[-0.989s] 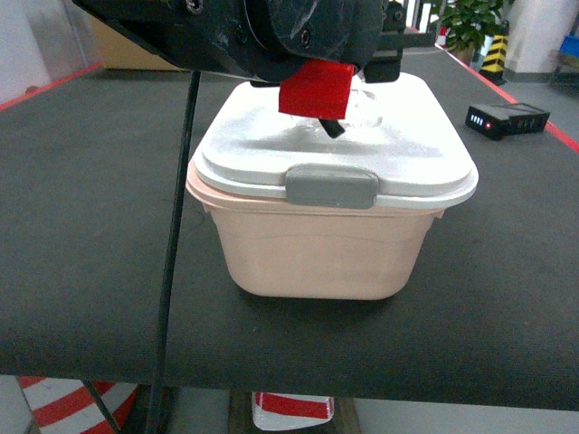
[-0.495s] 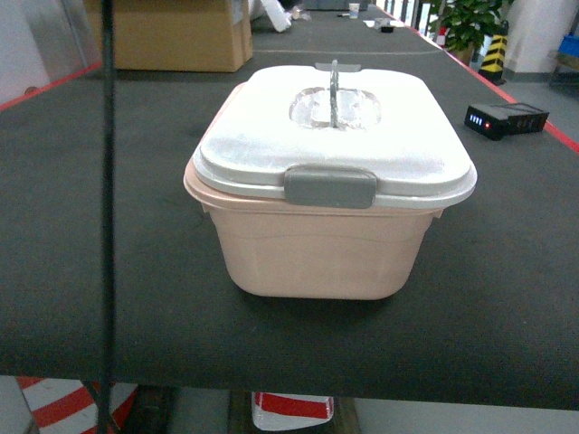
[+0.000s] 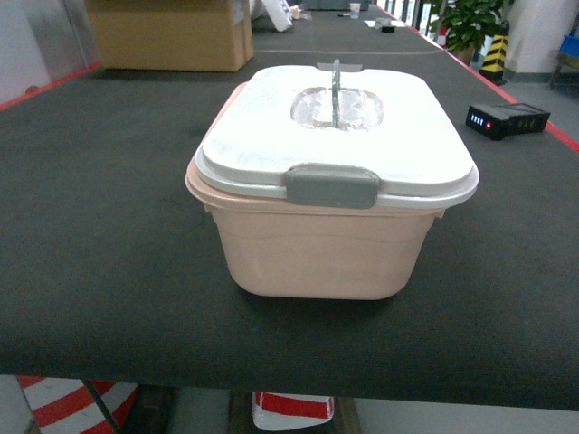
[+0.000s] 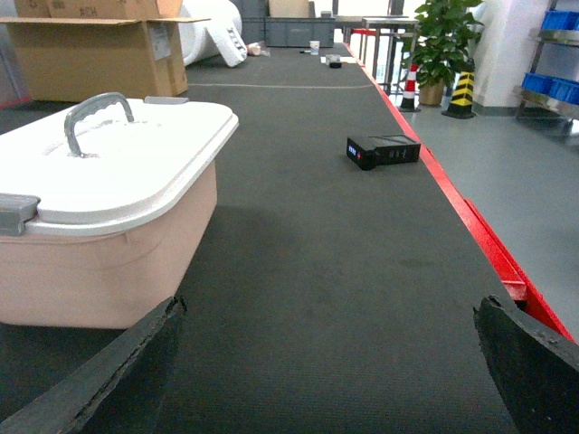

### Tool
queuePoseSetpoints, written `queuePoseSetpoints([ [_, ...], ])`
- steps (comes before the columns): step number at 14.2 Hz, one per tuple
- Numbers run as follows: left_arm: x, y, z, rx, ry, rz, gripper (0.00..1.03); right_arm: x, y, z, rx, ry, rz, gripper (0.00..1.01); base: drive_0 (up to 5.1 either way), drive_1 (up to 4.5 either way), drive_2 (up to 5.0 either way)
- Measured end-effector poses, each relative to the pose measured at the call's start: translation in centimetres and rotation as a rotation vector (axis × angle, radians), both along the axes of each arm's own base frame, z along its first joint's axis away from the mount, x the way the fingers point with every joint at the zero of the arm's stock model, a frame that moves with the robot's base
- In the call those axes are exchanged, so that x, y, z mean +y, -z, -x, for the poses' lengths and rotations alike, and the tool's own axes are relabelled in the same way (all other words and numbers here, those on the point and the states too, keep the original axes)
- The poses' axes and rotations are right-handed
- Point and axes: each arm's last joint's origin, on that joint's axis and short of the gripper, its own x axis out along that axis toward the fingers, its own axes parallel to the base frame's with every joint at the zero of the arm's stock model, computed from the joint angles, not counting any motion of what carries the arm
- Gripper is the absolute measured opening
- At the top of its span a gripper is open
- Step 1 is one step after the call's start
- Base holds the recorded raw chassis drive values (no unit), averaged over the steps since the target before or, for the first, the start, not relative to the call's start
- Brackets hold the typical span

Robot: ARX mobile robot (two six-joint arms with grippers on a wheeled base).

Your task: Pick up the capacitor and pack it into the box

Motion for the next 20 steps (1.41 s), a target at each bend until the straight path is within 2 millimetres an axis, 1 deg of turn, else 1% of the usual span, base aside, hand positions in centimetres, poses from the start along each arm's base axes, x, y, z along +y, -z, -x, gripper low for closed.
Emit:
queuePoseSetpoints([
  [1, 0.5, 0.1, 0.1, 0.005, -0.013, -0.001, 0.98, 0.0, 0.0, 0.0, 0.0, 0.0, 0.0, 0.98, 0.0, 0.0, 0.0],
  [2, 0.6, 0.1, 0.0, 0.004, -0.016, -0.001, 0.98, 0.0, 0.0, 0.0, 0.0, 0.0, 0.0, 0.98, 0.0, 0.0, 0.0],
  [4, 0.1, 0.4, 0.1, 0.035, 0.022, -0.015, 0.97, 0.0, 0.0, 0.0, 0.0, 0.0, 0.0, 0.98, 0.0, 0.0, 0.0],
  [5, 1.1, 1.4, 1.7, 0.124, 0.173, -0.062, 0.83, 0.0, 0.0, 0.0, 0.0, 0.0, 0.0, 0.98, 0.0, 0.0, 0.0],
  [6, 2.6, 2.8, 3.8, 0.135, 0.232, -0.07, 0.7, 0.0, 0.0, 0.0, 0.0, 0.0, 0.0, 0.98, 0.0, 0.0, 0.0],
  [8, 6.0, 4.6, 7.6, 0.11, 0.202, -0.066, 0.45, 0.0, 0.0, 0.0, -0.001, 0.0, 0.0, 0.98, 0.0, 0.0, 0.0],
  [9, 6.8, 5.9, 9.5, 0.118, 0.209, -0.068, 0.33, 0.0, 0.0, 0.0, 0.0, 0.0, 0.0, 0.98, 0.0, 0.0, 0.0],
  [11, 7.7, 8.7, 12.6, 0.159, 0.241, -0.074, 0.08, 0.0, 0.0, 0.0, 0.0, 0.0, 0.0, 0.98, 0.0, 0.0, 0.0],
  [12, 8.4, 9.5, 14.0, 0.162, 0.235, -0.074, 0.02, 0.0, 0.0, 0.0, 0.0, 0.0, 0.0, 0.98, 0.0, 0.0, 0.0],
  [14, 9.5, 10.6, 16.6, 0.153, 0.217, -0.071, 0.02, 0.0, 0.0, 0.0, 0.0, 0.0, 0.0, 0.98, 0.0, 0.0, 0.0],
  [16, 9.9, 11.8, 18.5, 0.167, 0.236, -0.073, 0.02, 0.0, 0.0, 0.0, 0.0, 0.0, 0.0, 0.98, 0.0, 0.0, 0.0],
  [17, 10.7, 12.4, 20.3, 0.163, 0.229, -0.072, 0.02, 0.0, 0.0, 0.0, 0.0, 0.0, 0.0, 0.98, 0.0, 0.0, 0.0],
  [18, 11.5, 13.3, 22.6, 0.164, 0.231, -0.071, 0.02, 0.0, 0.0, 0.0, -0.001, 0.0, 0.0, 0.98, 0.0, 0.0, 0.0],
  [20, 11.5, 13.7, 23.5, 0.166, 0.232, -0.071, 0.02, 0.0, 0.0, 0.0, 0.0, 0.0, 0.0, 0.98, 0.0, 0.0, 0.0],
])
